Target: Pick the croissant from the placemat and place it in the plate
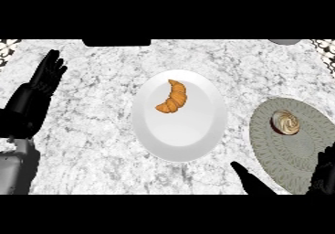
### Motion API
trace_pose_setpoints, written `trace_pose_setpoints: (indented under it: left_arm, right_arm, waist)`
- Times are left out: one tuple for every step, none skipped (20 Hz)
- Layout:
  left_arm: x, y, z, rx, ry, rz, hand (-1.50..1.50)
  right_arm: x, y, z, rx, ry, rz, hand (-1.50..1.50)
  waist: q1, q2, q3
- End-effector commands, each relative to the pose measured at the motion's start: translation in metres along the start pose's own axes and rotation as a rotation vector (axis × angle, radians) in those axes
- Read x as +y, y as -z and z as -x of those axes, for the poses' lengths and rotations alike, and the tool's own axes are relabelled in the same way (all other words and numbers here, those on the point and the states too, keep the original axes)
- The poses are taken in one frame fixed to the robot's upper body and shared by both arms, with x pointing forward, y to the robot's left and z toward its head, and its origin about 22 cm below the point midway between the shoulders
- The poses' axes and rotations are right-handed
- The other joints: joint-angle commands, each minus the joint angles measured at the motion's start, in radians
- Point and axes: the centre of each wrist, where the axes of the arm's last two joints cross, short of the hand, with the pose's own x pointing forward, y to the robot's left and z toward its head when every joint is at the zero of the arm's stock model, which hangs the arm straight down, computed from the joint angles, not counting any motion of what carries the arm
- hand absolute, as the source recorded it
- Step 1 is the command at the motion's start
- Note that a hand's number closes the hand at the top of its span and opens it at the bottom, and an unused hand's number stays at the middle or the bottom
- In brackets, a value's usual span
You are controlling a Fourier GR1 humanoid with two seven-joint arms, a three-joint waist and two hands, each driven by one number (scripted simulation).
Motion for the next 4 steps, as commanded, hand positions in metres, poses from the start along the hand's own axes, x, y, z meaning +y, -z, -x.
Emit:
trace_pose_setpoints:
  left_arm:
    - [-0.001, 0.000, 0.003, -0.003, 0.014, -0.003, 0.00]
    - [0.003, -0.001, 0.000, 0.001, -0.007, -0.001, 0.00]
    - [0.003, -0.001, -0.012, -0.013, -0.005, 0.003, 0.00]
    - [0.008, 0.005, -0.001, -0.015, 0.005, -0.013, 0.00]
  right_arm:
    - [-0.043, -0.009, 0.002, -0.014, -0.022, -0.012, -1.50]
    - [-0.039, -0.012, 0.000, -0.010, -0.028, 0.024, -1.50]
    - [-0.033, -0.011, 0.017, -0.027, -0.039, 0.039, -1.50]
    - [-0.040, -0.018, 0.006, -0.027, -0.061, 0.032, -1.50]
  waist:
    - [-0.001, 0.000, 0.001]
    - [0.002, 0.001, 0.000]
    - [0.005, 0.001, 0.000]
    - [0.001, 0.001, 0.000]
